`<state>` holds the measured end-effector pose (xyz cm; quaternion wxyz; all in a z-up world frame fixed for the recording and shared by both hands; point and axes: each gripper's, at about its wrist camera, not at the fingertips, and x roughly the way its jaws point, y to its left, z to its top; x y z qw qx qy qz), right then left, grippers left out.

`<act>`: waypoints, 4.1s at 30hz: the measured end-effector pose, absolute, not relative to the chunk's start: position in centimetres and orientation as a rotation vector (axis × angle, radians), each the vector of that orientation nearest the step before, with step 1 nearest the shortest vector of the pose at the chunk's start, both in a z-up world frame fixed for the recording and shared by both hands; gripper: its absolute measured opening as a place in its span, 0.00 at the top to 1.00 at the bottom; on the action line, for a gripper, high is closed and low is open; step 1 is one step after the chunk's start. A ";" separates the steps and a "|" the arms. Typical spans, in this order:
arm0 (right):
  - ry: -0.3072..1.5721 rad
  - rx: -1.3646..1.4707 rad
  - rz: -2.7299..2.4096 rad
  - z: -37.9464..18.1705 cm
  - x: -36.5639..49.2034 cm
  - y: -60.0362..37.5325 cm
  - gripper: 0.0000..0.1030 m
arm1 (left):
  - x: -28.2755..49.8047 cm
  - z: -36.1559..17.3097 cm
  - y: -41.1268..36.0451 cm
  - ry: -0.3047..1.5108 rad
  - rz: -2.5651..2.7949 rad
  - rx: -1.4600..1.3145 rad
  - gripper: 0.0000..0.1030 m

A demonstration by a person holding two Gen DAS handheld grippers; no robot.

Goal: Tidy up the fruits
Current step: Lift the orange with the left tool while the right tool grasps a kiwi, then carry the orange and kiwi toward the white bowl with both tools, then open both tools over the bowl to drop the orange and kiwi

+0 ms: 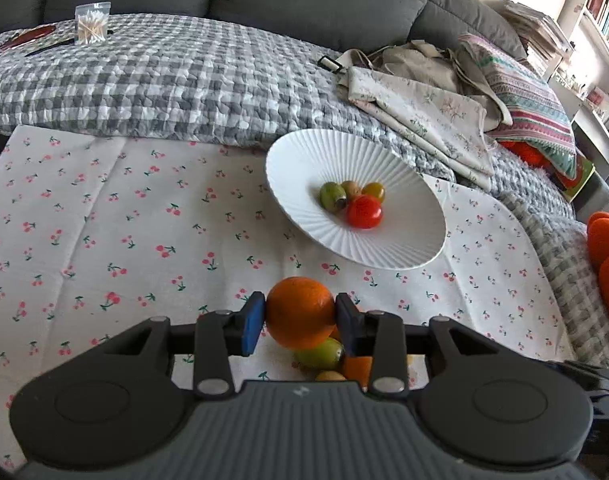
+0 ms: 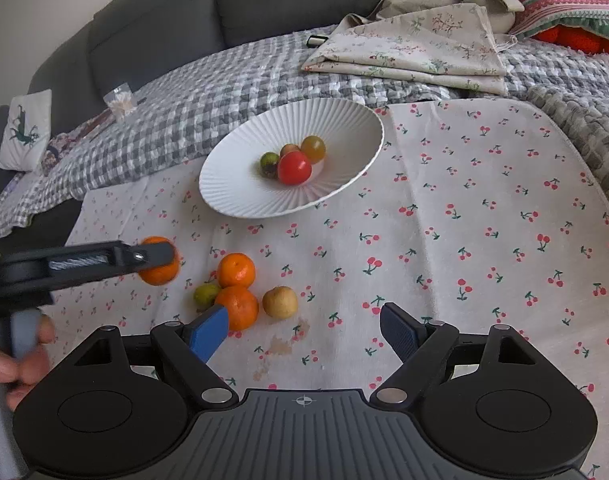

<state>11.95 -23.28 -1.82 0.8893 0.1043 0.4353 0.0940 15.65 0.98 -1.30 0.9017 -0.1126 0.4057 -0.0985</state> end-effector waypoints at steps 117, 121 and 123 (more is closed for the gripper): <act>0.733 0.306 0.137 -4.1 23.2 -23.8 0.71 | 22.8 -3.7 -4.3 0.664 -0.331 -0.055 0.63; 0.721 0.354 0.125 -3.6 23.1 -24.7 0.68 | 22.8 -3.1 -3.3 0.661 -0.327 -0.102 0.44; 0.719 0.373 0.118 -3.3 22.9 -25.1 0.68 | 22.6 -2.5 -2.7 0.621 -0.309 -0.130 0.30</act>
